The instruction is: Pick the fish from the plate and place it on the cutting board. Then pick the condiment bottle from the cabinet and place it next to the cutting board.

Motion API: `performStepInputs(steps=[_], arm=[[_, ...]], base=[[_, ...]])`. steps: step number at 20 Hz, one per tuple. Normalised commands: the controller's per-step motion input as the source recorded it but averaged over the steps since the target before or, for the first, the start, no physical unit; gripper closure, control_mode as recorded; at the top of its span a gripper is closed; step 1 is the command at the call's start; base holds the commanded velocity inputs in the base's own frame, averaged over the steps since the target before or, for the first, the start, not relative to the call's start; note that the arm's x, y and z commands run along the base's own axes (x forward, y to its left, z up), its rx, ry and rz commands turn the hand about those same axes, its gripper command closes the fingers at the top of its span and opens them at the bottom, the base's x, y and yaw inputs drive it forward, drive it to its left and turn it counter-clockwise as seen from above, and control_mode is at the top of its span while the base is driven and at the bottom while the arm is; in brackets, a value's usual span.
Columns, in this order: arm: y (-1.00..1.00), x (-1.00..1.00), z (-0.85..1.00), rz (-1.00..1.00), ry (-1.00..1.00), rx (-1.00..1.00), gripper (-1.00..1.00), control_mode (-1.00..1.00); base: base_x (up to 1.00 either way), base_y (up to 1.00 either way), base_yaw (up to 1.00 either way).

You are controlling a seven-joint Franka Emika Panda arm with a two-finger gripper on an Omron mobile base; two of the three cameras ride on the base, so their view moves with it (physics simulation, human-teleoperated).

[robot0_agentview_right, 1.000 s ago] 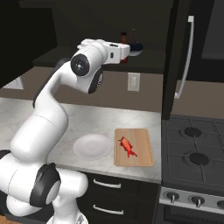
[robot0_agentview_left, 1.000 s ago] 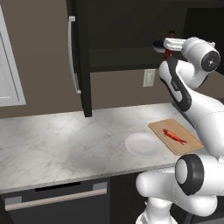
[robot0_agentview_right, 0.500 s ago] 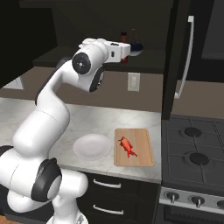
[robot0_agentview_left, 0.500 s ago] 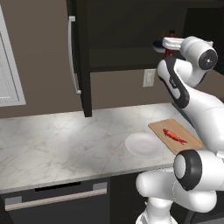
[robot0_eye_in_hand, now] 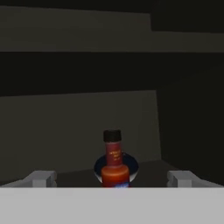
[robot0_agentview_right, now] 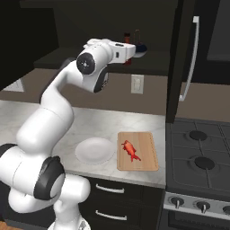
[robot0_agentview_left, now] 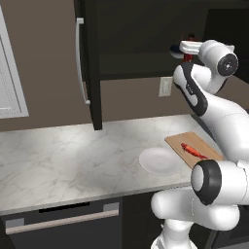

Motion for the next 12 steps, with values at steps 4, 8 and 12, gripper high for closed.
performStepInputs(steps=[4, 8, 12], arm=[[-0.04, 0.11, 0.00, -0.01, 0.00, 0.01, -1.00, -1.00], [-0.03, 0.11, 0.00, -0.01, 0.00, 0.02, -1.00, -1.00], [-0.04, 0.11, 0.00, -0.01, 0.00, 0.03, -1.00, -1.00]], base=[[0.00, 0.00, 0.00], [0.00, 0.00, 0.00], [0.00, 0.00, 0.00]])
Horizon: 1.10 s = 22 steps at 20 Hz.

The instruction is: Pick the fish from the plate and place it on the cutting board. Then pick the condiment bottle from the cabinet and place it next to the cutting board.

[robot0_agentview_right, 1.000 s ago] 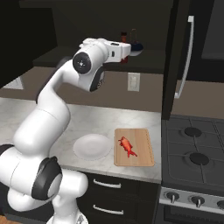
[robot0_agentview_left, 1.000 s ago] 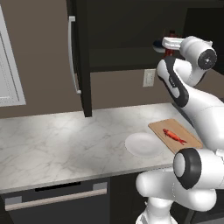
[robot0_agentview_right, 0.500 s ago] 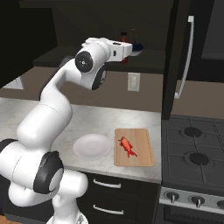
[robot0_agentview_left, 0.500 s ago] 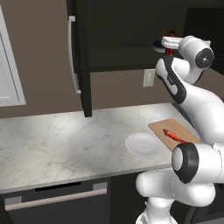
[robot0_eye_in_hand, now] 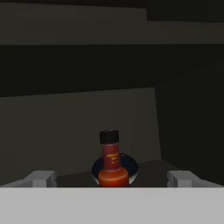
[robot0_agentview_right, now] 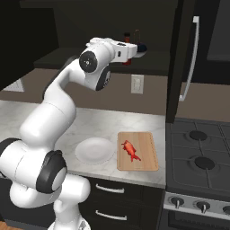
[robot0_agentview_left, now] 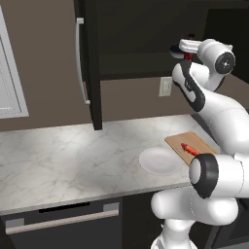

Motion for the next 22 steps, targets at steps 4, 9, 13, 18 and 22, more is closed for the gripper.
performStepInputs(steps=[4, 9, 13, 18, 22], arm=[[-0.02, 0.08, 0.00, 0.00, 0.00, 0.03, -1.00, -1.00], [-0.01, 0.07, 0.00, 0.00, 0.00, 0.03, -1.00, -1.00], [0.00, 0.05, -0.02, 0.00, 0.00, 0.03, -1.00, -1.00], [0.00, 0.07, -0.03, 0.00, 0.00, 0.02, -1.00, -1.00], [0.00, 0.09, -0.02, 0.00, 0.00, 0.02, -1.00, -1.00]], base=[[0.00, 0.00, 0.00], [0.00, 0.00, 0.00], [0.00, 0.00, 0.00], [0.00, 0.00, 0.00], [0.00, 0.00, 0.00]])
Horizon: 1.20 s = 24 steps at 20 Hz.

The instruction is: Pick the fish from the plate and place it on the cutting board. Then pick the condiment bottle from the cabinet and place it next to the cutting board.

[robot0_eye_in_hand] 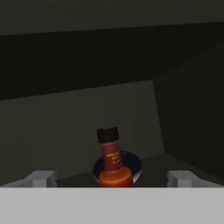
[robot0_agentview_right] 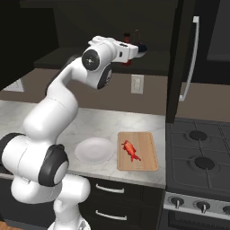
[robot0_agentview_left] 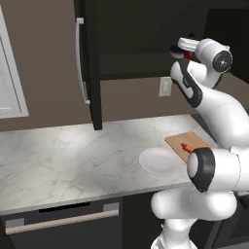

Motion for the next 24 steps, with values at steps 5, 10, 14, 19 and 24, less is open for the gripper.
performStepInputs(steps=[5, 10, 14, 19, 24], arm=[[0.00, 0.11, 0.00, -0.01, 0.00, 0.00, -1.00, -1.00], [0.00, 0.09, 0.00, -0.01, 0.00, 0.00, -1.00, -1.00], [-0.01, 0.08, 0.00, -0.01, 0.00, 0.00, -1.00, -1.00], [-0.03, 0.09, 0.00, 0.00, 0.00, 0.00, -1.00, -1.00], [-0.04, 0.09, 0.00, 0.00, 0.00, 0.00, -1.00, -1.00]], base=[[0.00, 0.00, 0.00], [0.00, 0.00, 0.00], [0.00, 0.00, 0.00], [0.00, 0.00, 0.00], [0.00, 0.00, 0.00]])
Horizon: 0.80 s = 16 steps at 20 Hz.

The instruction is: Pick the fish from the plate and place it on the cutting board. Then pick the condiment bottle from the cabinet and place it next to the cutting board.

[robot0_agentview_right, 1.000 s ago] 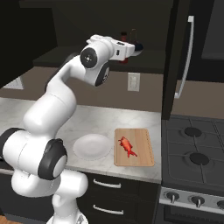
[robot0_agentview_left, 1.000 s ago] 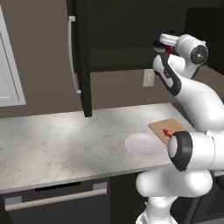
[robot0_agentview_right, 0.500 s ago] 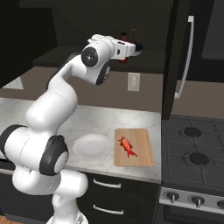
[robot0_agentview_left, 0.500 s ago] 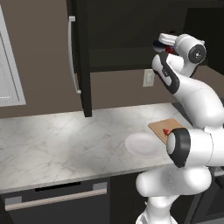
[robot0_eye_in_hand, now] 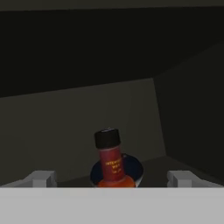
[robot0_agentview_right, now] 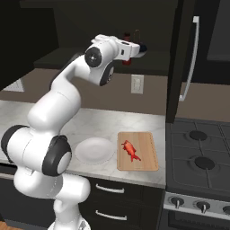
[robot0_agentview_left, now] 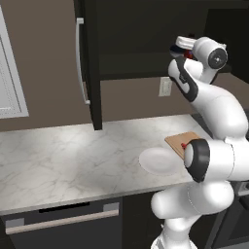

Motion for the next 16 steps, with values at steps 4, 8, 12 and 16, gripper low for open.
performStepInputs(steps=[4, 8, 12, 16], arm=[[-0.05, 0.07, 0.00, 0.00, 0.00, 0.00, -1.00, -1.00], [-0.04, 0.05, 0.00, 0.00, 0.00, 0.00, -1.00, -1.00], [-0.04, 0.05, 0.00, 0.00, 0.00, 0.00, -1.00, -1.00], [-0.03, 0.05, 0.00, 0.00, 0.00, 0.00, -1.00, -1.00]], base=[[0.00, 0.00, 0.00], [0.00, 0.00, 0.00], [0.00, 0.00, 0.00], [0.00, 0.00, 0.00]])
